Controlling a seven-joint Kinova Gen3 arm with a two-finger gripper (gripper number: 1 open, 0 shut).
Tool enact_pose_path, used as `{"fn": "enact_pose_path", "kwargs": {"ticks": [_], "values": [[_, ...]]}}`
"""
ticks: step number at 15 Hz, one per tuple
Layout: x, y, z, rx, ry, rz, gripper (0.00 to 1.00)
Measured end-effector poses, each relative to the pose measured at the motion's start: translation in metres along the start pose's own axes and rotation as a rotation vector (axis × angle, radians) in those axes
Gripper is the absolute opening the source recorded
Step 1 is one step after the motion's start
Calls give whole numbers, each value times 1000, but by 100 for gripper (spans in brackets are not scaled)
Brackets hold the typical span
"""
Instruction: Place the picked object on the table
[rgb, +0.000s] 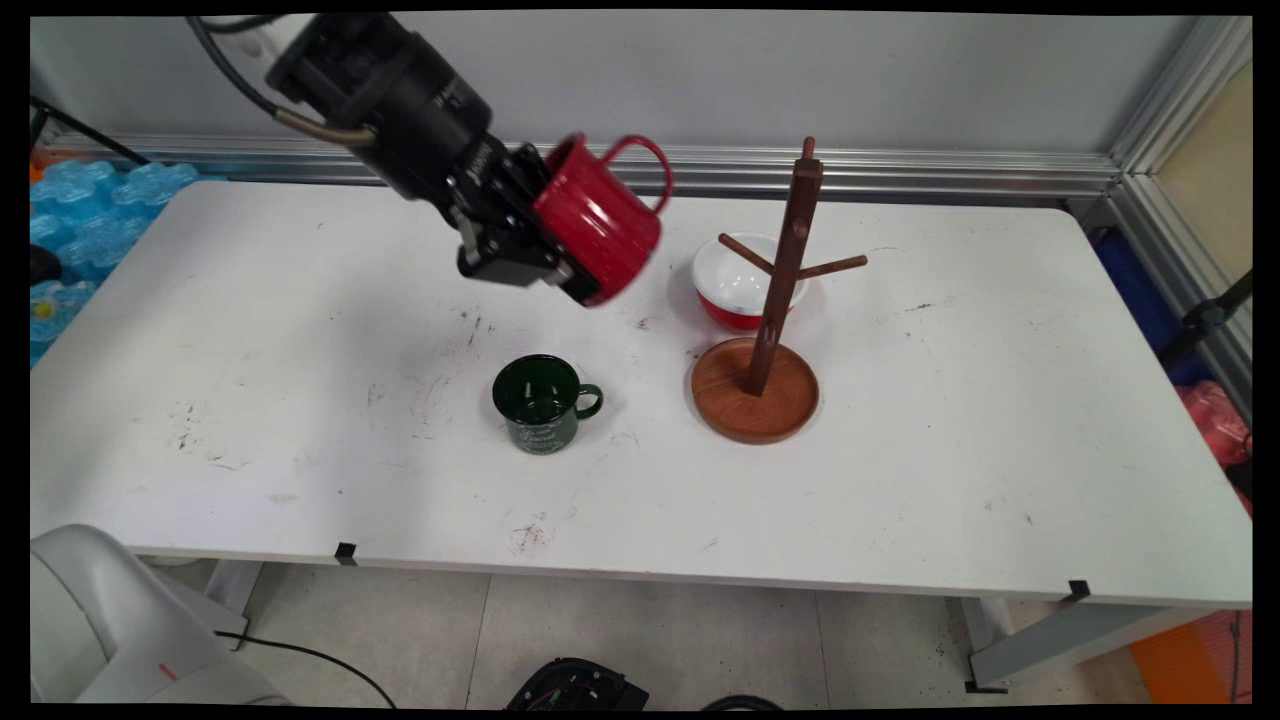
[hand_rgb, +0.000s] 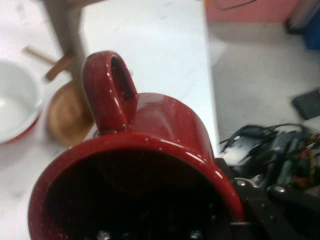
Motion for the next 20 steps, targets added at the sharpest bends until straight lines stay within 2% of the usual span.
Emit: {"fn": "enact_pose_path", "kwargs": {"ticks": [4,9,15,20], "values": [[-10,-19,-15,123,-52,-41,0],[-16,-42,-16,213,-125,-56,0],[-18,-71,7,293,-223,-70,0],[-22,-93,37,323,-303,-72,0]]}}
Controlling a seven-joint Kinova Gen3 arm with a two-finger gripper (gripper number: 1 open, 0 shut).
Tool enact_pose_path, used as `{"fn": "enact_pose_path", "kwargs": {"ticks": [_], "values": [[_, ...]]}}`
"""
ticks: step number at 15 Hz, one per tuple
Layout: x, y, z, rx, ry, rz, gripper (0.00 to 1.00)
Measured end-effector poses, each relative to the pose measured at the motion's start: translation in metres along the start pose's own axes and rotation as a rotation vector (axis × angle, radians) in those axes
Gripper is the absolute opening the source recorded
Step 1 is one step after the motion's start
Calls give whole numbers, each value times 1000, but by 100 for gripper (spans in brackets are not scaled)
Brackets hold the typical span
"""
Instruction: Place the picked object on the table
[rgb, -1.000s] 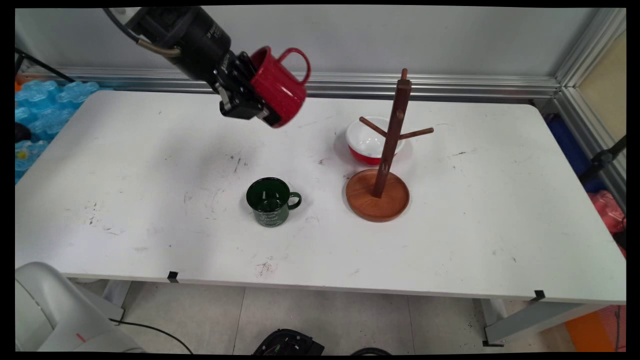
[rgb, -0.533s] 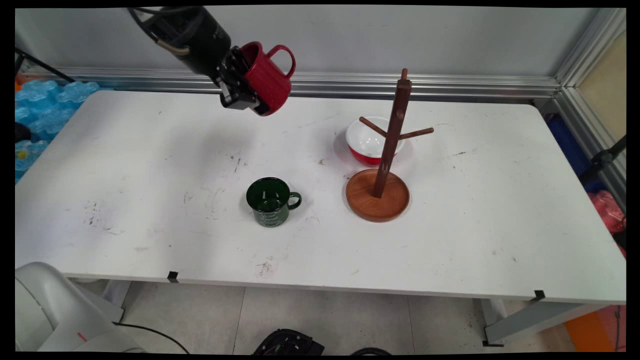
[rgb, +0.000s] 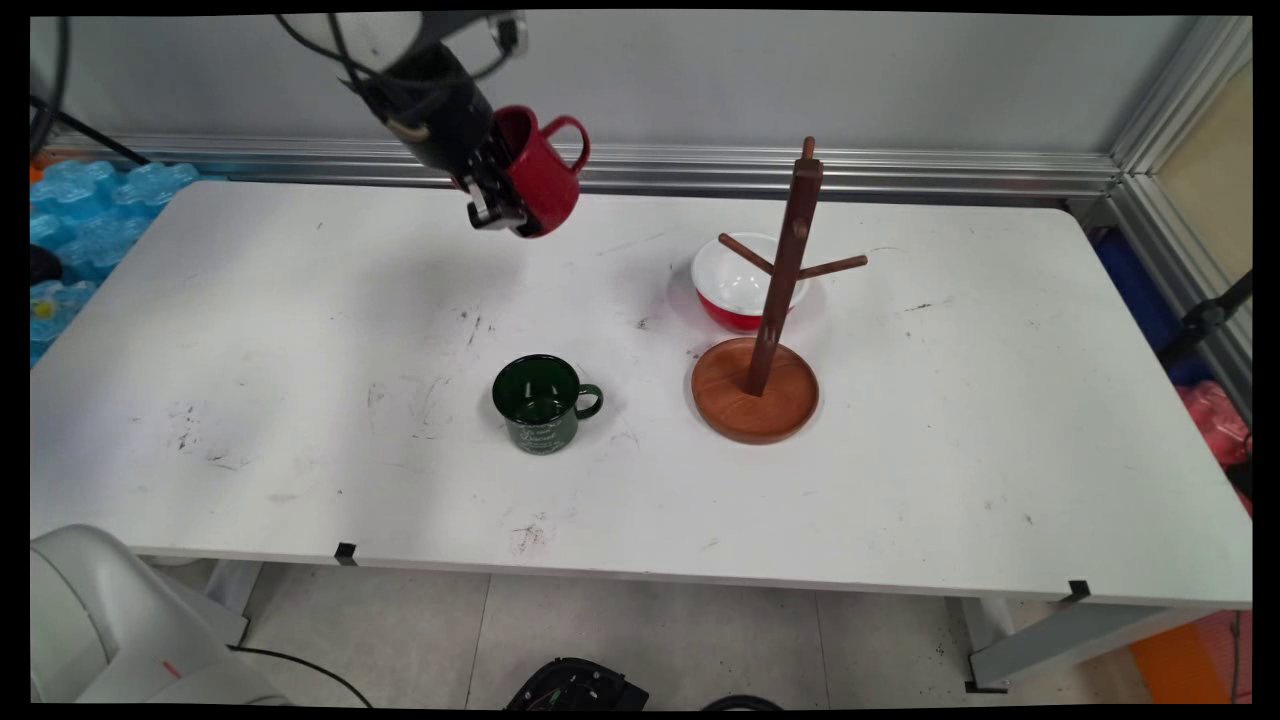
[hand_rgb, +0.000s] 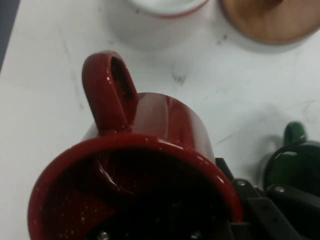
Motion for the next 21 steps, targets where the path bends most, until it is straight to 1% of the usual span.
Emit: {"fn": "enact_pose_path", "kwargs": {"ticks": [3,8,15,21], "values": [[1,-6,26,10,-60,22,0],[-1,-12,72,3,-149,26,0],[-1,-17,120,-15,-227,17,0],[-2,-20,146,-32,-278,12,0]]}}
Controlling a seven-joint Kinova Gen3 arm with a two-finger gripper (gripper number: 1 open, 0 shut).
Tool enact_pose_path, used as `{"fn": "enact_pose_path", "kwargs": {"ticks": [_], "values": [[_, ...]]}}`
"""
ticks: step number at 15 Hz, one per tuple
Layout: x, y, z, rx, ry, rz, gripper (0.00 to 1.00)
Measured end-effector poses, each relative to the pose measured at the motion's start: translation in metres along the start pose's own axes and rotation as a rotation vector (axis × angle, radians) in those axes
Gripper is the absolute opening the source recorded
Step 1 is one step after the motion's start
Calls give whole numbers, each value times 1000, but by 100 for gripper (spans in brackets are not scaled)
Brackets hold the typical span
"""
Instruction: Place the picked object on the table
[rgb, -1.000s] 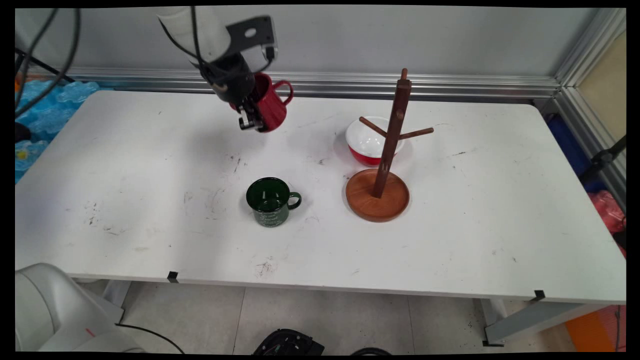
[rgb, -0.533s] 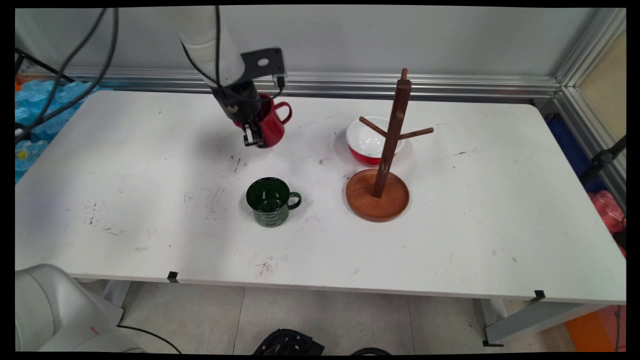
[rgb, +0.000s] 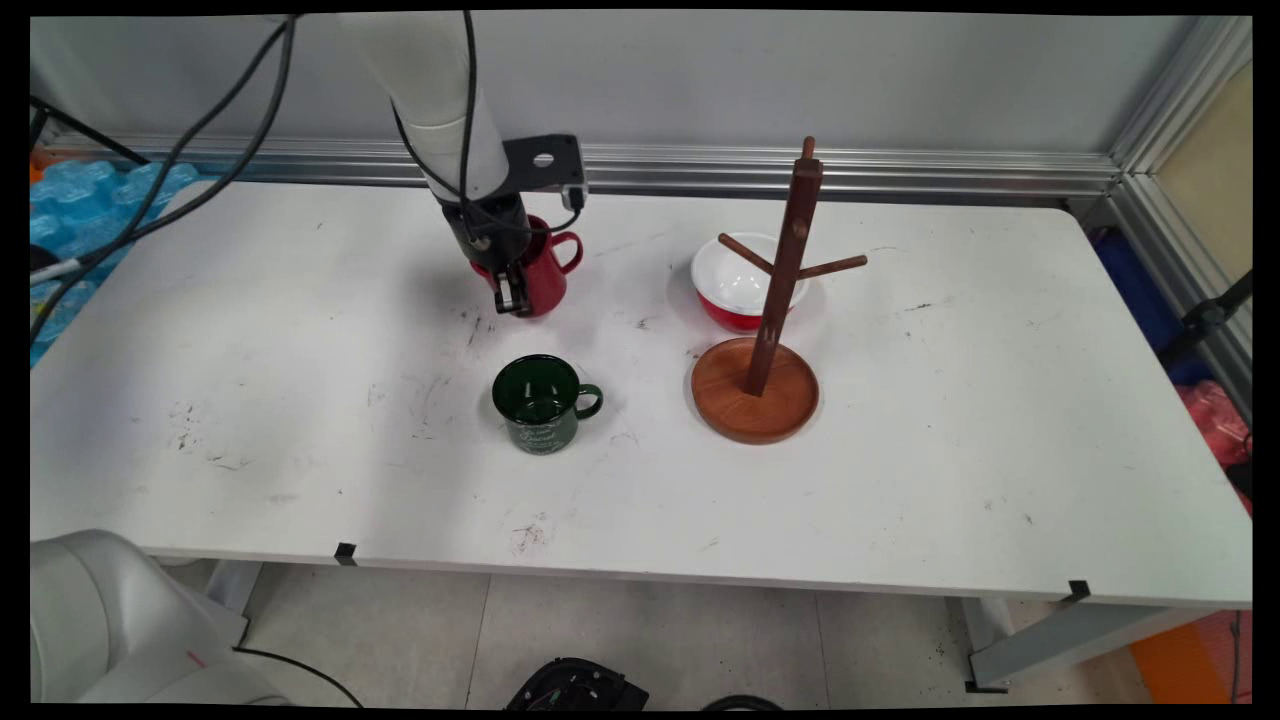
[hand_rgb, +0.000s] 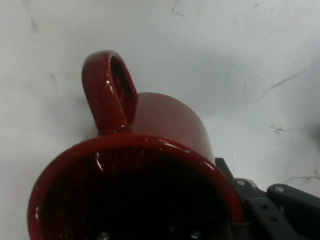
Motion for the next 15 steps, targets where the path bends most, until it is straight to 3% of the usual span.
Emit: {"fn": "enact_pose_path", "kwargs": {"ticks": [13,14,15], "values": [[10,-7,31,-28,-67,14,0],[11,-8,32,-29,-68,15,100],[11,-8,33,-30,-68,16,100]]}}
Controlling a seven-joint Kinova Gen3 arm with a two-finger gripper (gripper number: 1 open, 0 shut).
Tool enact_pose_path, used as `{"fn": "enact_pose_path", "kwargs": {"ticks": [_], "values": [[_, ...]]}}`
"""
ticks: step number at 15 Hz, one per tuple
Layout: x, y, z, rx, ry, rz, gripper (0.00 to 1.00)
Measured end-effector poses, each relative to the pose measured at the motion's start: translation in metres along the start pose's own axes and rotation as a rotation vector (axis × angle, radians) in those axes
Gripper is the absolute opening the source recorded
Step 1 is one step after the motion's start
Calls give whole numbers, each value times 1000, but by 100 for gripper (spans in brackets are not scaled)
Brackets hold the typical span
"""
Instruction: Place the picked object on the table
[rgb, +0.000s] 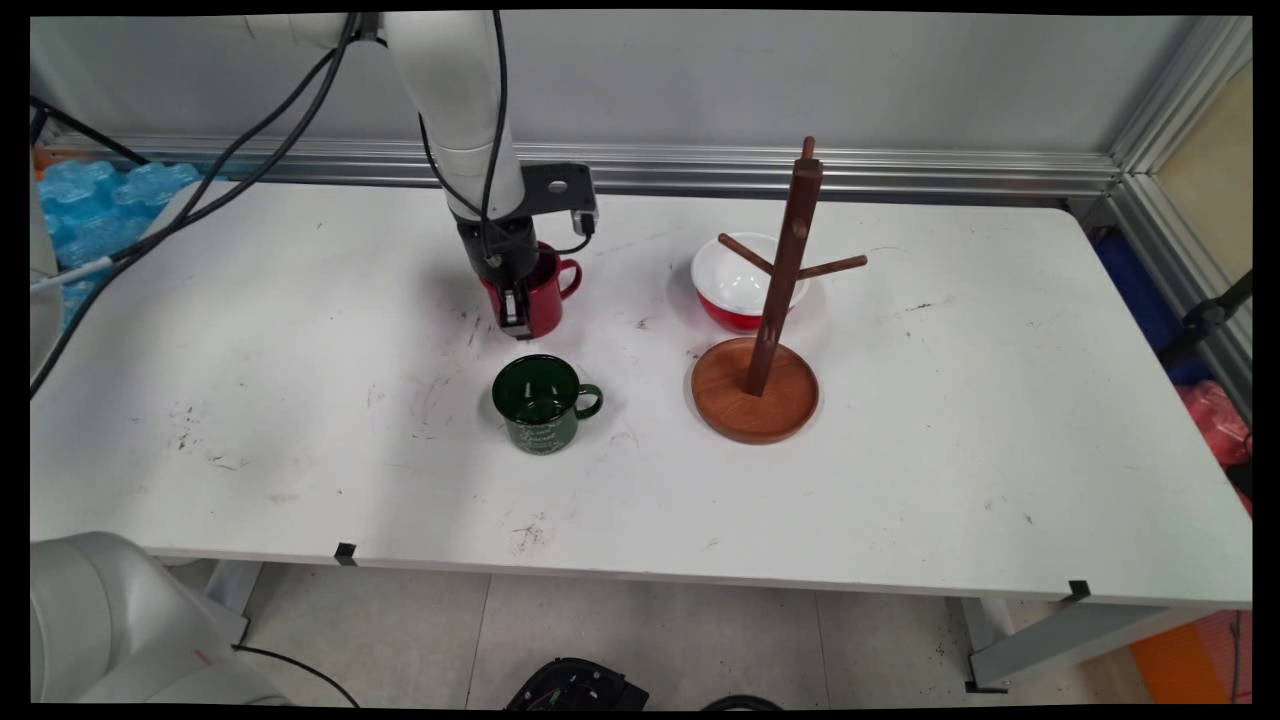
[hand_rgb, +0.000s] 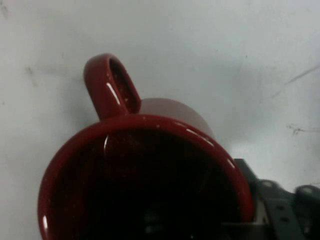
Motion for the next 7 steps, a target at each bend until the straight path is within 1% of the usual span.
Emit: {"fn": "enact_pose_path", "kwargs": {"ticks": [4,7], "values": [[3,-2,2,-2,11,7,100],[5,-4,-3,3,28,18,100]]}}
